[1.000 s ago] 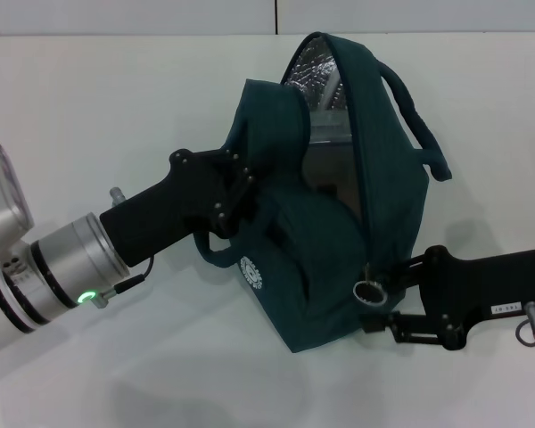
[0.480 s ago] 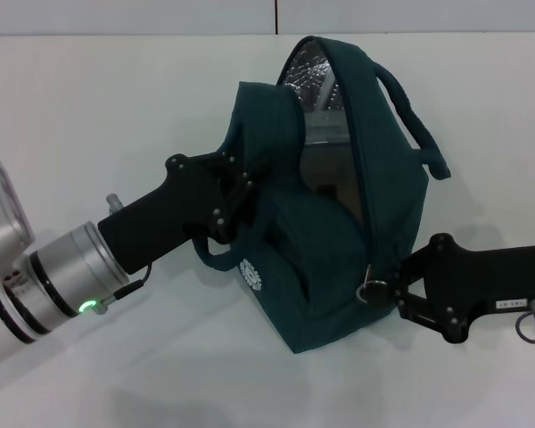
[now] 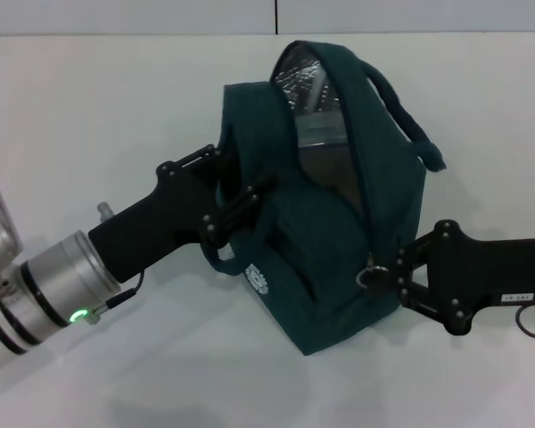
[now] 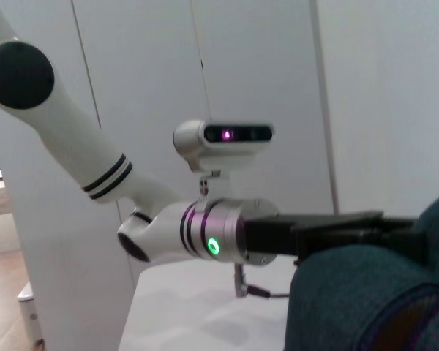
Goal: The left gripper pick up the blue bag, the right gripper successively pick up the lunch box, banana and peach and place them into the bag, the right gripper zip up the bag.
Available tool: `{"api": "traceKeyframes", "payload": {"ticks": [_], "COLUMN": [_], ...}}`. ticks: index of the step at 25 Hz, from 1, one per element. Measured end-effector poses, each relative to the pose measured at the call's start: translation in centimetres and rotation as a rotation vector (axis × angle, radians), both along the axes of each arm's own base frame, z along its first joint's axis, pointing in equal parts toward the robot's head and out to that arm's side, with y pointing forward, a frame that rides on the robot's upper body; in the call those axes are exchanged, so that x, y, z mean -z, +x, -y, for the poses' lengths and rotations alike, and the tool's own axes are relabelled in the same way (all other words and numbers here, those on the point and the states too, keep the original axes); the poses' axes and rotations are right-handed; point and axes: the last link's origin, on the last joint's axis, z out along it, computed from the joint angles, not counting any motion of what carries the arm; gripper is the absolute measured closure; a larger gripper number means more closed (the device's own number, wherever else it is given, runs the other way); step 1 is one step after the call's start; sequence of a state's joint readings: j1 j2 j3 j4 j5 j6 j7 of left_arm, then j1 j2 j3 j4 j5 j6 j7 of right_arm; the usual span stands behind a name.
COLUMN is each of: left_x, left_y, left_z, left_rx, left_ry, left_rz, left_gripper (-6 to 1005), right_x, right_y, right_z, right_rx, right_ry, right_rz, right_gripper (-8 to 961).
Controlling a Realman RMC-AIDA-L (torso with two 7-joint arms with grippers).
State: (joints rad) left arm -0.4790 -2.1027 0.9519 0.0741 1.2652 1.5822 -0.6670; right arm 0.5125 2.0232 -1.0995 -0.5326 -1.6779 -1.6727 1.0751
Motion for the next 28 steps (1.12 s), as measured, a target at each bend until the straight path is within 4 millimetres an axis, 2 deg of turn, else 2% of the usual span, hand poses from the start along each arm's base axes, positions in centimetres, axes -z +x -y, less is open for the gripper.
{"api": "traceKeyframes", "payload": {"ticks": [3, 7, 14, 24, 28], "left_x": [-0.3, -0.9, -1.2, -2.2, -2.8], "left_y": [-0.4, -0.8, -0.2, 0.7, 0.7], "left_z": [0.5, 0.5, 0.0, -2.9, -2.4], "left_rx": [-0.018, -0.041, -0.013, -0.02, -0.004], "left_ry": [0.025, 0.055, 0.067, 0.138, 0.153], "left_rz": [0.014, 0.037, 0.046, 0.028, 0.065], "left_gripper": [488, 356, 130, 121, 121], "right_x": [-0.2, -0.3, 0.0, 0.4, 0.6], "right_y": [-0.1, -0.1, -0.6, -1.9, -2.4], "right_z": [0.1, 0.0, 0.0, -0.2, -0.6], "right_rx": [-0.032, -0.039, -0.075, -0.135, -0.146], "right_ry": [0.023, 0.031, 0.018, 0.043, 0.07], "right_rz": [-0.014, -0.014, -0.001, -0.037, -0.057], "right_gripper": [938, 939, 938, 938, 939]}}
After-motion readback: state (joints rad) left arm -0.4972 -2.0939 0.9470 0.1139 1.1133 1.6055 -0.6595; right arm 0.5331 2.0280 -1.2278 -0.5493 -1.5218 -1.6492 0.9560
